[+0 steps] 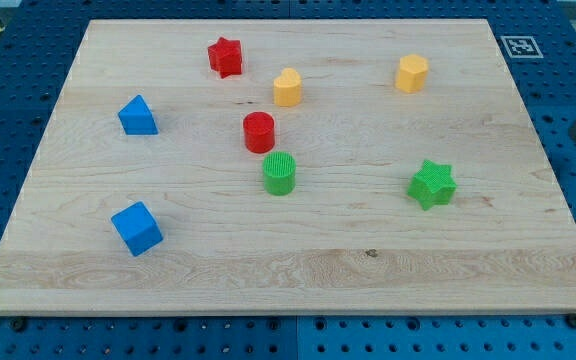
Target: Move the green star towards the bottom center of the board
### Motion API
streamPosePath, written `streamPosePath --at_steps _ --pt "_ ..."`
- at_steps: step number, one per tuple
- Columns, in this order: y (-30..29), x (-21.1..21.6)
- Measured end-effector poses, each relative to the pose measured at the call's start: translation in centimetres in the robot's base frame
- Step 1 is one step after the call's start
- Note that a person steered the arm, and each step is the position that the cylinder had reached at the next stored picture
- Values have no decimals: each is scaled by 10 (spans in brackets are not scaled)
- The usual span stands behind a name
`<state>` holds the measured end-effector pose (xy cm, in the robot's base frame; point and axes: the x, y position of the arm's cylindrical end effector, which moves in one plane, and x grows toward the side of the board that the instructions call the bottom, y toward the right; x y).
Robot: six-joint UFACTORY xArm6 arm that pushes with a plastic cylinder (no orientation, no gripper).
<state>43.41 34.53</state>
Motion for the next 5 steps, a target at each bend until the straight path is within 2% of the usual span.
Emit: streamPosePath --at_steps 2,5 --pt "-32 30" --pt "-62 29"
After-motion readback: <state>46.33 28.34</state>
